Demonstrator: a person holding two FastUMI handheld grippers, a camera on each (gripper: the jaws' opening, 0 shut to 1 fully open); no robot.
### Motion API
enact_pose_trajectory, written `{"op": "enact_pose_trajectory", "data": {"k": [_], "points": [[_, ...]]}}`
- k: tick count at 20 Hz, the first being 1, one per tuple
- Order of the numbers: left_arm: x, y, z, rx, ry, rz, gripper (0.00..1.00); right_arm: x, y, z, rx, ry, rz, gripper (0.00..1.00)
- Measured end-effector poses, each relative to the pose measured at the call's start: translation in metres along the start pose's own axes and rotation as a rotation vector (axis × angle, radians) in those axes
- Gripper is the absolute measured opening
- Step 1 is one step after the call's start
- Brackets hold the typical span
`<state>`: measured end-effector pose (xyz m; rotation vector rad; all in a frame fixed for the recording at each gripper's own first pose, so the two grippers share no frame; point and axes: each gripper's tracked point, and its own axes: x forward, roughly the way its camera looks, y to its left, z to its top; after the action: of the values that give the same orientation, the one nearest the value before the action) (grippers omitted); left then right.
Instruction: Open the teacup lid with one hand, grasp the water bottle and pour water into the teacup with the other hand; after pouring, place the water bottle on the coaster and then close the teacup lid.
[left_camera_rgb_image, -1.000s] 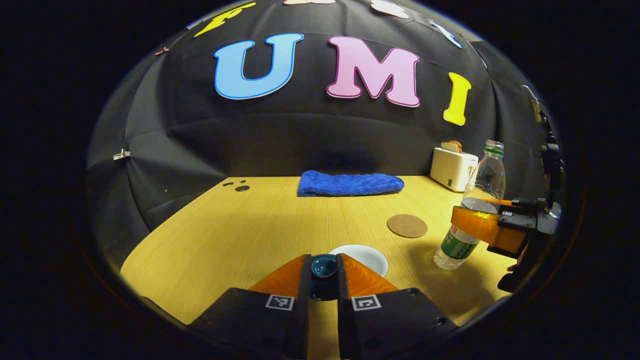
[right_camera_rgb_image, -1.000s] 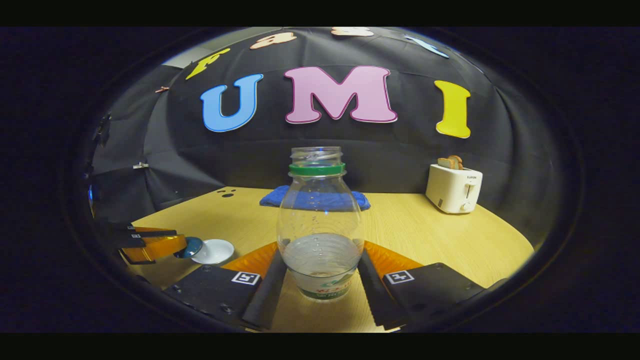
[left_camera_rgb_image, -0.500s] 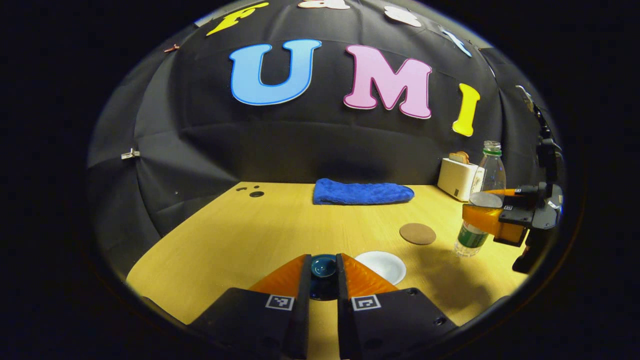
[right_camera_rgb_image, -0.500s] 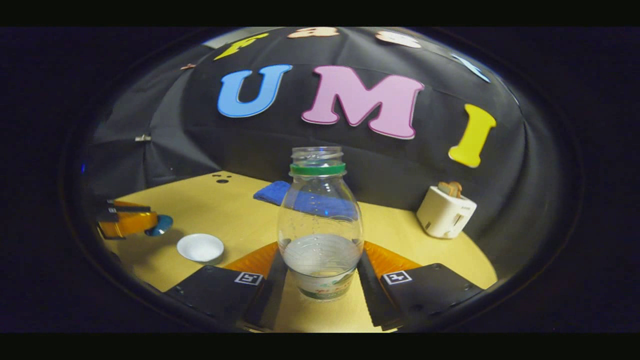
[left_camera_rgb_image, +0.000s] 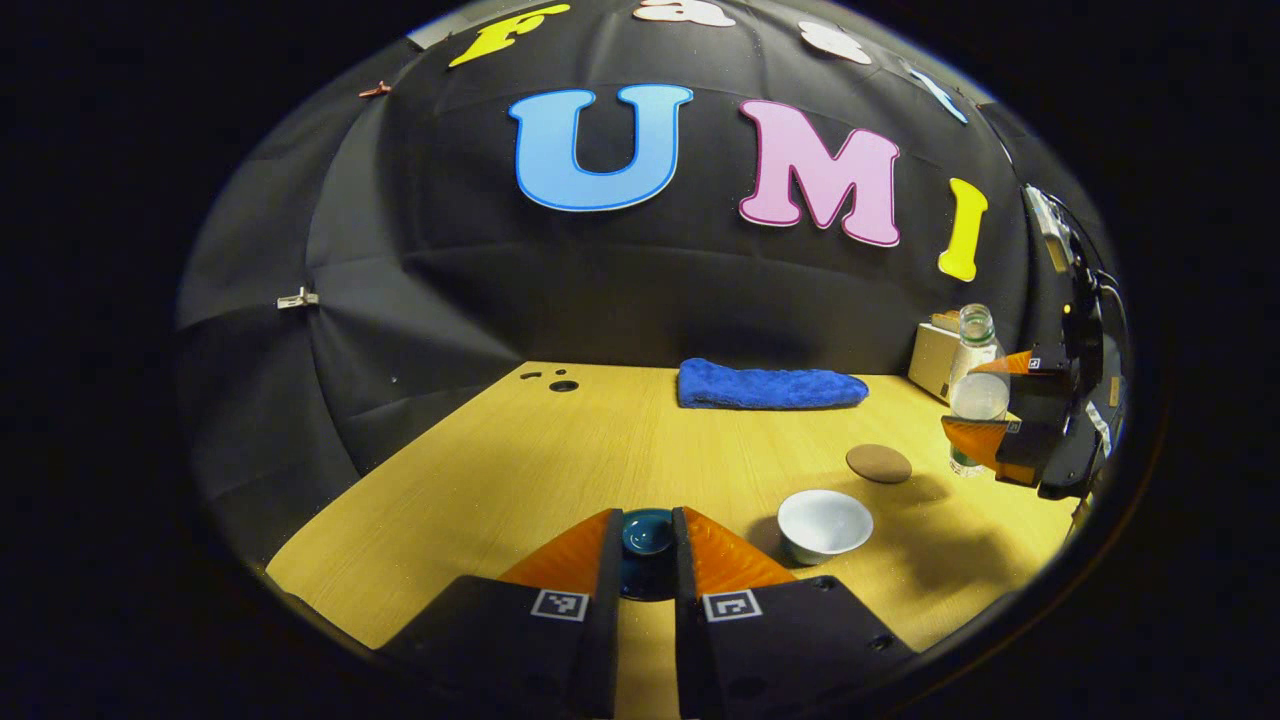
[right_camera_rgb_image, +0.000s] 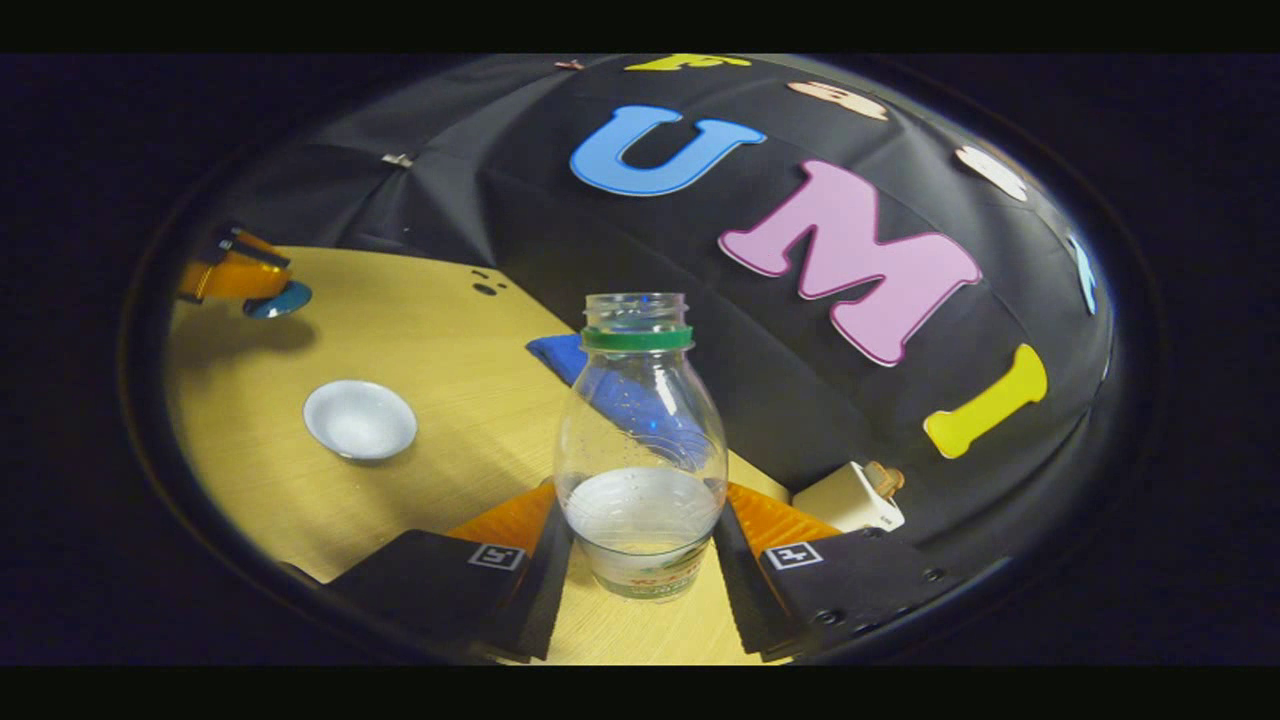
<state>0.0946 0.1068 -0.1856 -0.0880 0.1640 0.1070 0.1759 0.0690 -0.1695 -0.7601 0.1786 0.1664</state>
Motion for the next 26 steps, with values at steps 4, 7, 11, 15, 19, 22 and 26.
{"op": "enact_pose_trajectory", "data": {"k": [4, 7, 11, 15, 19, 22, 26], "points": [[-0.002, 0.012, -0.005, -0.007, 0.003, 0.014, 0.27, 0.007, 0.02, -0.009, -0.108, 0.043, 0.034, 0.71], [-0.003, 0.019, -0.011, -0.015, 0.011, 0.019, 0.27, 0.015, 0.024, -0.011, -0.22, 0.054, 0.032, 0.72], [-0.002, 0.025, -0.016, -0.034, 0.014, 0.022, 0.27, 0.019, 0.034, -0.013, -0.356, 0.063, 0.052, 0.71], [-0.004, 0.028, -0.022, -0.039, 0.019, 0.015, 0.27, 0.022, 0.048, -0.018, -0.478, 0.066, 0.093, 0.71], [-0.002, 0.032, -0.022, -0.048, 0.018, 0.016, 0.27, 0.029, 0.05, -0.018, -0.588, 0.07, 0.116, 0.71], [-0.001, 0.036, -0.026, -0.059, 0.021, 0.023, 0.27, 0.033, 0.059, -0.022, -0.628, 0.083, 0.129, 0.68], [-0.002, 0.041, -0.029, -0.071, 0.026, 0.037, 0.27, 0.034, 0.065, -0.024, -0.684, 0.087, 0.172, 0.71]]}}
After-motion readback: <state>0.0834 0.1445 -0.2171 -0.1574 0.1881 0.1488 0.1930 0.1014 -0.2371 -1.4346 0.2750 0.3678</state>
